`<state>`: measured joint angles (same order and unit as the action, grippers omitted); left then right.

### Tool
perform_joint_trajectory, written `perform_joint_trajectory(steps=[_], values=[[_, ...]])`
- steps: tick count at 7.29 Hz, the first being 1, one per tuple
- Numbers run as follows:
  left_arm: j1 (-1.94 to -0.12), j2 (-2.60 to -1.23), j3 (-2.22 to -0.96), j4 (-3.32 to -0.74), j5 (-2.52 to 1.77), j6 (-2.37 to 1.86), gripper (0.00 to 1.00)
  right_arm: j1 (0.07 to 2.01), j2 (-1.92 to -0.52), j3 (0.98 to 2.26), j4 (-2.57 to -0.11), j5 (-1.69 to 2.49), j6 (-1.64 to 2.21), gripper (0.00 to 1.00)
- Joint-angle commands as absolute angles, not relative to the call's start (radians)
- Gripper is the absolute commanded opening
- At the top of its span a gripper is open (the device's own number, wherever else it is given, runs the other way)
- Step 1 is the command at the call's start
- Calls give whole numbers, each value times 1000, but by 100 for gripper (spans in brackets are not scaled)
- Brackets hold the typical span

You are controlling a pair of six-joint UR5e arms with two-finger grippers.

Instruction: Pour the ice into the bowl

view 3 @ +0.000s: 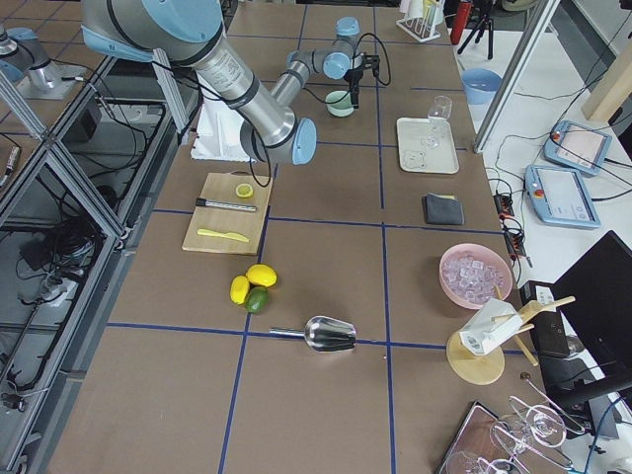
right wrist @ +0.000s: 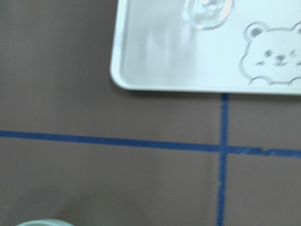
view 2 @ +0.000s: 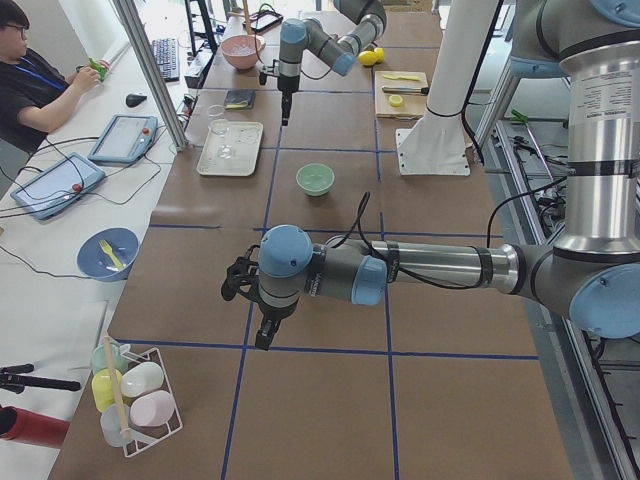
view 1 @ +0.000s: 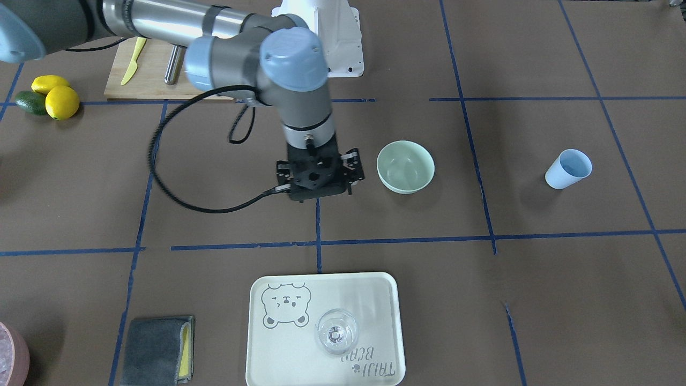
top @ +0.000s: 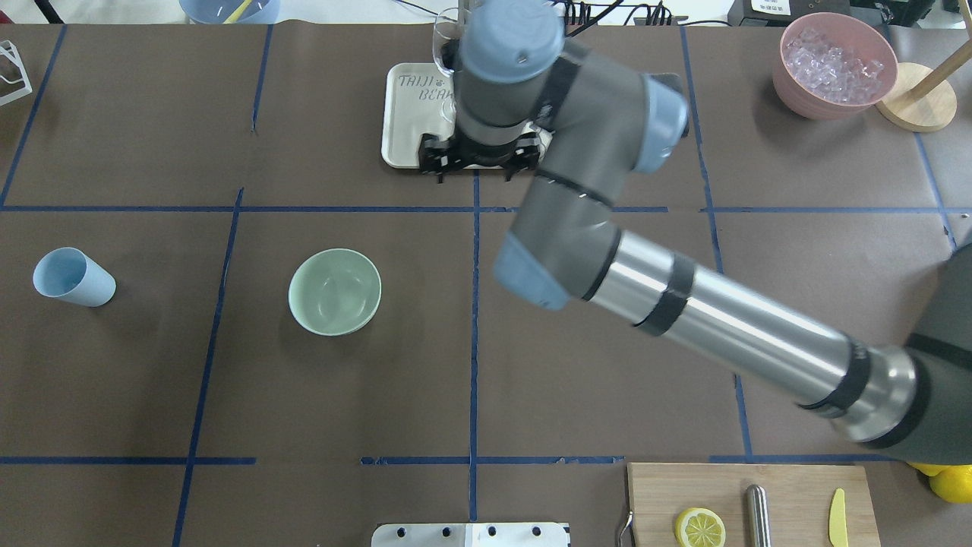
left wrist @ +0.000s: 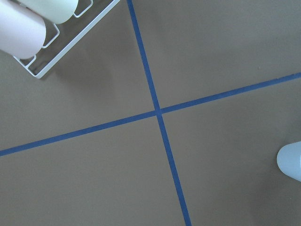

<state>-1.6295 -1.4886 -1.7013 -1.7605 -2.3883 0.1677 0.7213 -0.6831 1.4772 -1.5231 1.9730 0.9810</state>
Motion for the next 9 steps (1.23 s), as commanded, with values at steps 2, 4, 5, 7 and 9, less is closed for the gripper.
perform_joint_trajectory(steps=[2,4,5,7,9], values=[[-1628,-1490,-1704,-1871,-2385,163,100,1093,-1019,1637,-1609,2202,345,100],[-1628,-1491,-1704,-1949,-2382,160,100,1289,-1211,1625,-1614,2233,-86,100],[-1628,-1494,-1695,-2045,-2382,161,100,1383,-1292,1621,-1621,2264,-215,100],[-1626,-1538,-1631,-2356,-2385,144,100,1536,-1441,1632,-1615,2267,-301,100],[-1539,-1542,-1666,-2533,-2375,-310,100,1559,-1479,1643,-1609,2270,-296,100]])
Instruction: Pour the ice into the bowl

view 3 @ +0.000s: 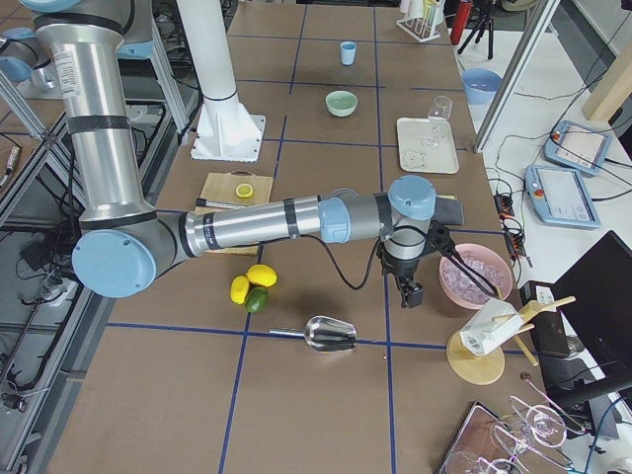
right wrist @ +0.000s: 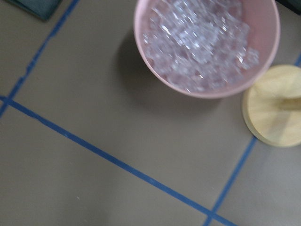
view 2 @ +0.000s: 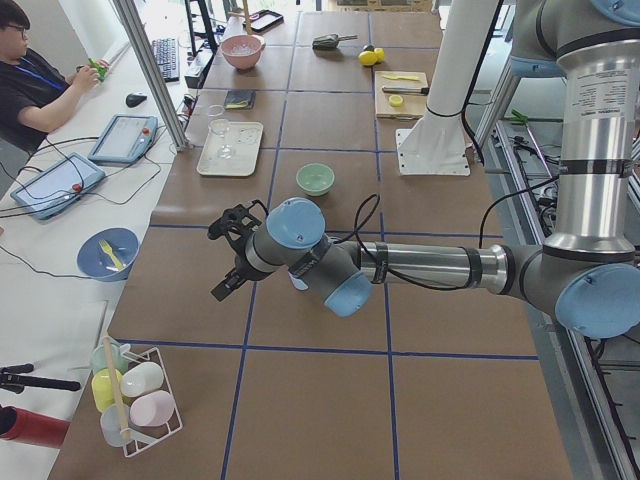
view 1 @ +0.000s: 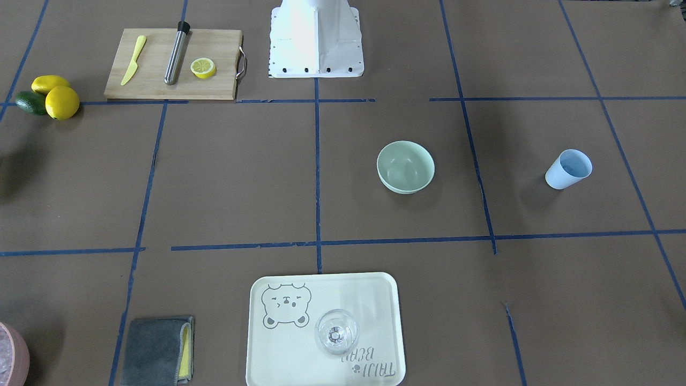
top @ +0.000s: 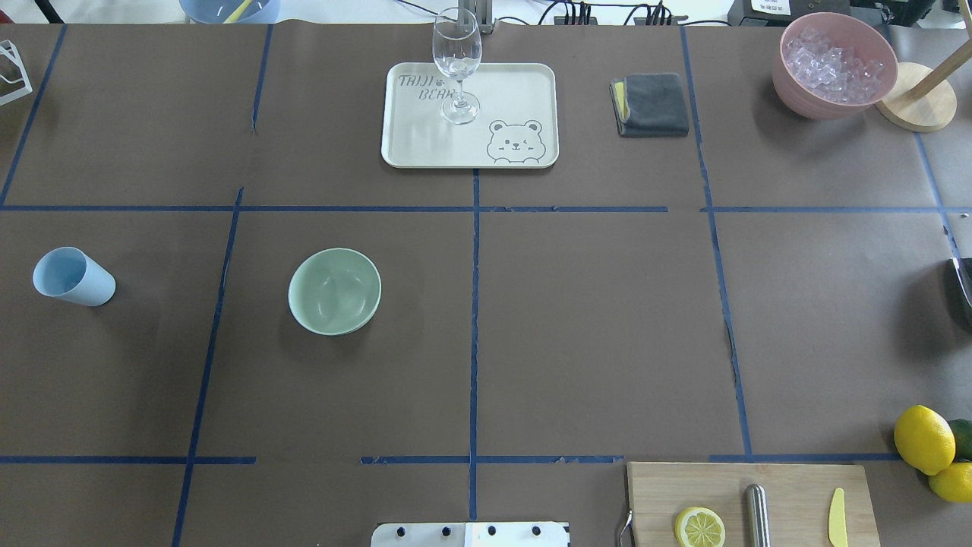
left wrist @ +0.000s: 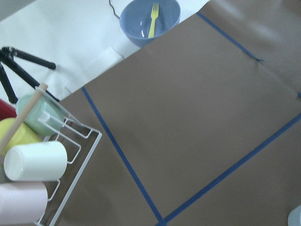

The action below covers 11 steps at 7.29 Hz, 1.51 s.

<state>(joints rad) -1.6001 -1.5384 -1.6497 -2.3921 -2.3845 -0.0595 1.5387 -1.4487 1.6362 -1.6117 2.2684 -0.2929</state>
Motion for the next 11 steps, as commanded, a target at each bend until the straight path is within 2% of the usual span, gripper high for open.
perform_joint_trajectory(steps=[1,3,4,5,8,11], values=[[-1438,-1542,-1673,-2605,-2291,-430,100,1559,-1483,1644,-1608,2269,-287,100],[-1166,-1469,-1761,-2684,-1919,-645,100,1557,-1485,1644,-1609,2267,-282,100],[-1091,-1394,-1773,-2788,-1816,-699,100,1559,-1488,1644,-1609,2267,-281,100],[-987,-1326,-1773,-2897,-1683,-772,100,1559,-1491,1644,-1608,2267,-281,100],[-664,-1182,-1772,-2997,-1247,-935,100,1557,-1497,1643,-1609,2267,-281,100],[-426,-1154,-1726,-2994,-912,-1064,100,1559,-1531,1673,-1608,2267,-281,100]])
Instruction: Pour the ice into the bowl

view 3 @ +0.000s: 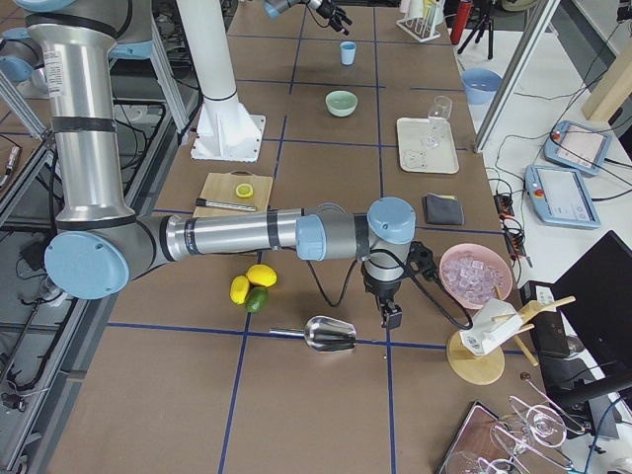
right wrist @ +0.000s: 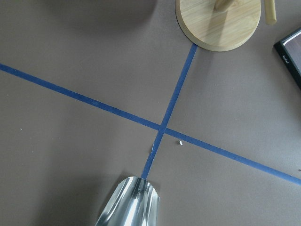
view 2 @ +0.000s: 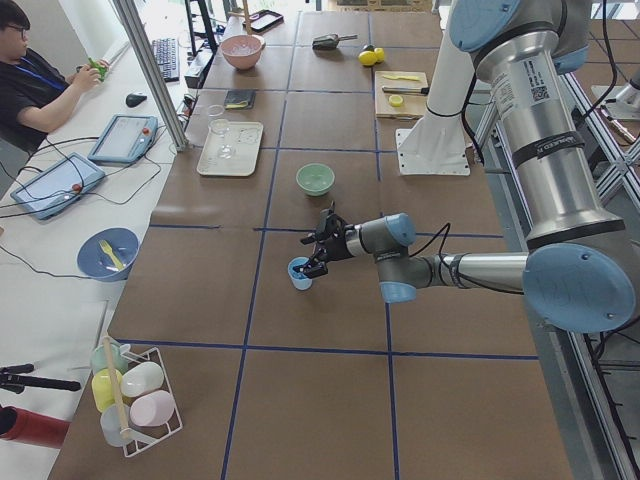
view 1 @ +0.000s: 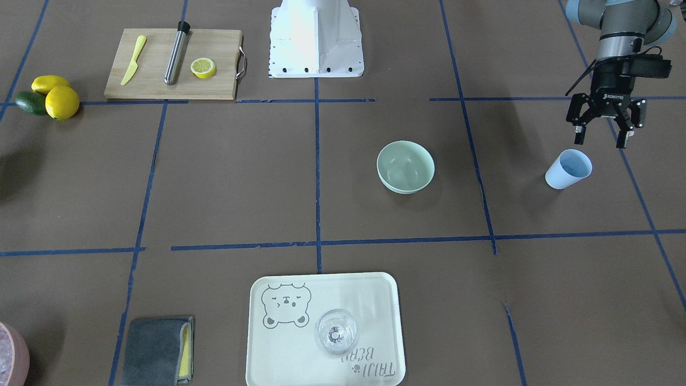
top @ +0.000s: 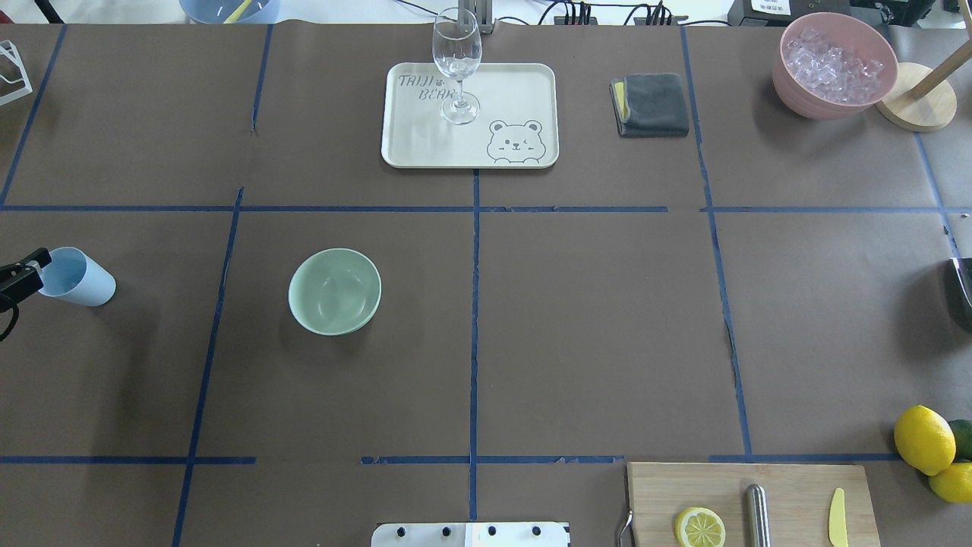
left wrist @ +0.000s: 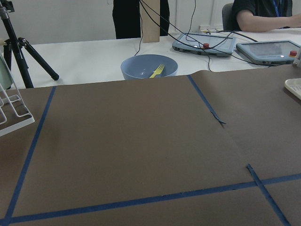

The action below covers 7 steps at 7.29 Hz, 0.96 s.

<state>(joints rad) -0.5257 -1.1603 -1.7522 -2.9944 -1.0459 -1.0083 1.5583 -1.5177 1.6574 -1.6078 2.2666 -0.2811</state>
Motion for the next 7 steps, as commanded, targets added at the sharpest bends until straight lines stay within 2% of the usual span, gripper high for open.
perform_joint_trajectory(steps=[1,5,7], values=[[-338,-1154,-1692,-2991,-805,-1130,100,1559,-1542,1681,-1608,2266,-281,100],[-238,-1183,-1608,-2987,-697,-1226,100,1559,-1582,1717,-1608,2266,-281,100],[-238,-1291,-1524,-2988,-654,-1226,100,1559,-1582,1715,-1608,2266,-279,100]])
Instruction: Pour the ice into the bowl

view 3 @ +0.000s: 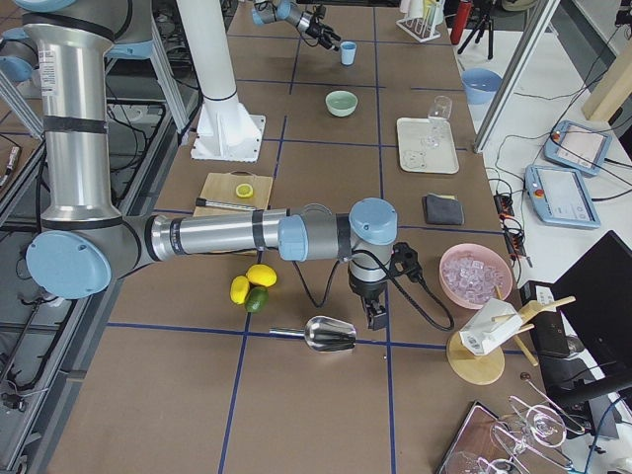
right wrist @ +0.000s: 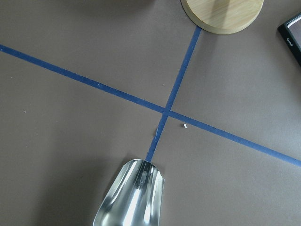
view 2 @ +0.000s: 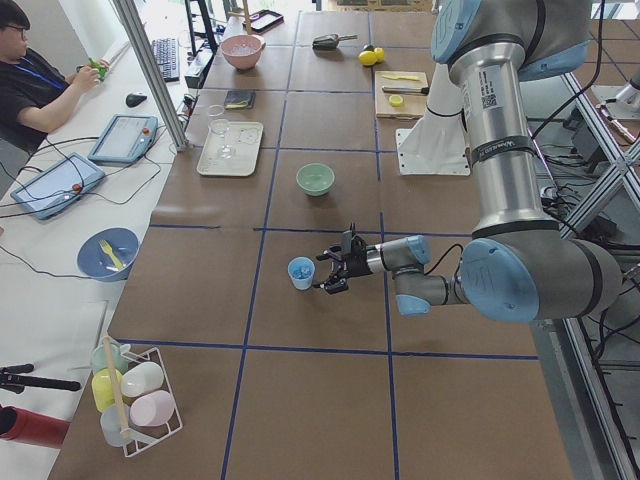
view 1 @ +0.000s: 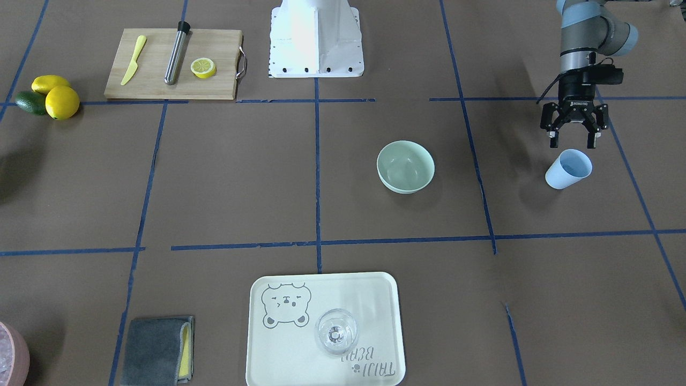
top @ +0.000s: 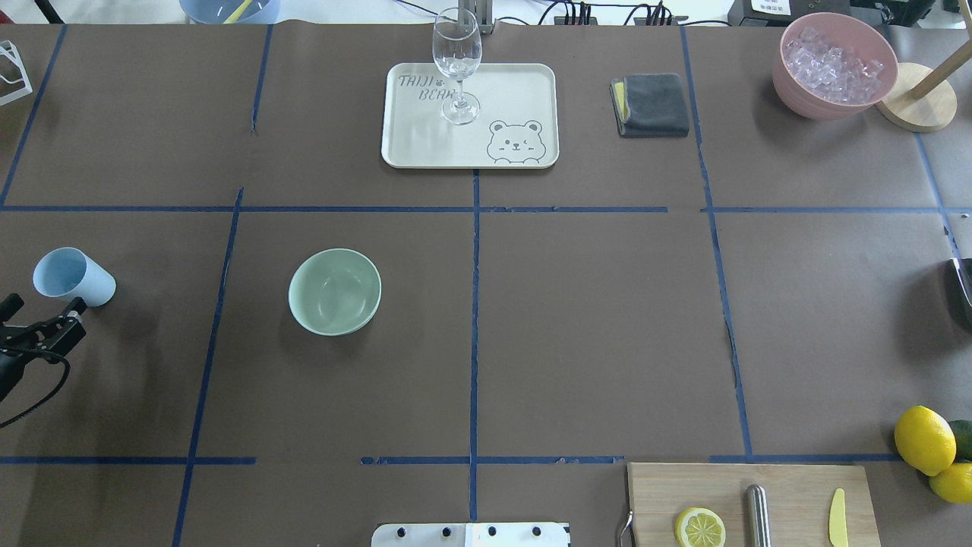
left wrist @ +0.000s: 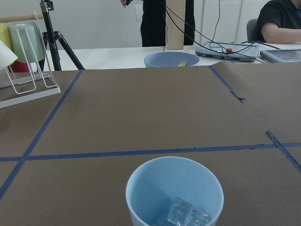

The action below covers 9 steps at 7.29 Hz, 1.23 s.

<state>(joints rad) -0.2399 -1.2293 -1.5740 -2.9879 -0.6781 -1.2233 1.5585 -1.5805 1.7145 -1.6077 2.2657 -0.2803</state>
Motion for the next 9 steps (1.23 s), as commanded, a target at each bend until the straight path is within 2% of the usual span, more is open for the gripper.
perform_joint_trajectory(steps=[1,7,9], values=[[-238,-1316,-1494,-2990,-649,-1224,100,1559,-1582,1715,-1608,2266,-279,100],[-296,-1325,-1451,-2988,-660,-1223,100,1559,-1577,1712,-1608,2263,-279,100],[-322,-1380,-1422,-2987,-660,-1226,100,1559,-1577,1712,-1608,2263,-281,100]])
